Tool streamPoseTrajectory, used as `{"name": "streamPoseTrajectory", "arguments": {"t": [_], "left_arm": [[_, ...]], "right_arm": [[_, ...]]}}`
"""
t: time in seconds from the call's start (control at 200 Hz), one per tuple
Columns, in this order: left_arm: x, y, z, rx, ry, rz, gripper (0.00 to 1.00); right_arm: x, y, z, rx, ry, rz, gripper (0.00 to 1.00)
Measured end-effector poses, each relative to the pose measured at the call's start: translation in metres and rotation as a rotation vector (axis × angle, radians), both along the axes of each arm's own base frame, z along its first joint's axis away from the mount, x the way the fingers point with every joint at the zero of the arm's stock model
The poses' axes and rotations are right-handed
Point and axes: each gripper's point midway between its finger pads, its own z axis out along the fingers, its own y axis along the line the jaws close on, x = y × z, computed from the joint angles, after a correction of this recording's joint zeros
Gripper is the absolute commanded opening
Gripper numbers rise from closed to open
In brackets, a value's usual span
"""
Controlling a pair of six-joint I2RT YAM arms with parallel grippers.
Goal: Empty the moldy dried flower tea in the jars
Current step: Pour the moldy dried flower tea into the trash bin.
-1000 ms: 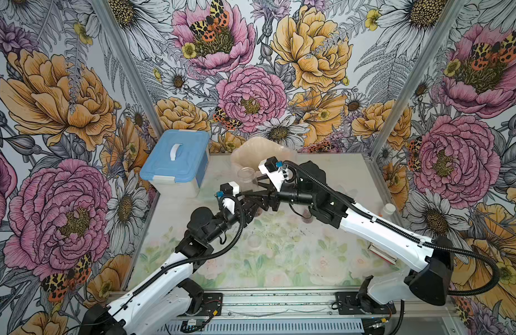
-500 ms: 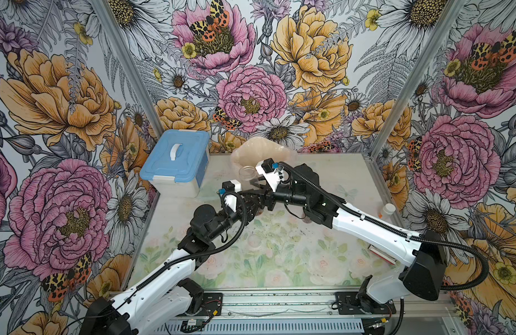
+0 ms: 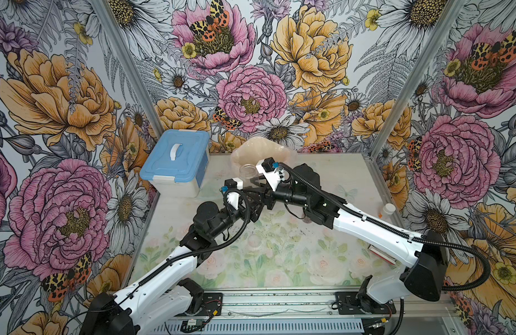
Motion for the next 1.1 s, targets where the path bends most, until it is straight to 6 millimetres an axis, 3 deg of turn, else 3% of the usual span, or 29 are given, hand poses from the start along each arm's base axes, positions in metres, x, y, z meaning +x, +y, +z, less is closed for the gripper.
{"name": "streamPoseTrajectory", "arguments": {"t": [0.09,0.275,0.615,0.936,1.101], "left_arm": [[0.001,0.001,0.004,0.004,0.0,0.008,0.98],[-0.004,0.008,0.015,-0.007,-0.019,0.028,0.99],[-0.012,0.021,0.036,-0.045,-0.074,0.058,0.99],[-0.012,0.028,0.039,-0.047,-0.077,0.079,0.99],[-0.013,0.03,0.036,-0.044,-0.074,0.083,0.99]], "right_arm": [[0.003,-0.007,0.003,-0.029,-0.028,-0.04,0.23],[0.022,-0.028,0.004,-0.154,-0.079,-0.172,0.2],[0.074,-0.094,0.026,-0.489,-0.199,-0.471,0.2],[0.127,-0.135,-0.006,-0.968,-0.339,-0.638,0.2],[0.146,-0.148,-0.006,-1.151,-0.422,-0.667,0.2]]}}
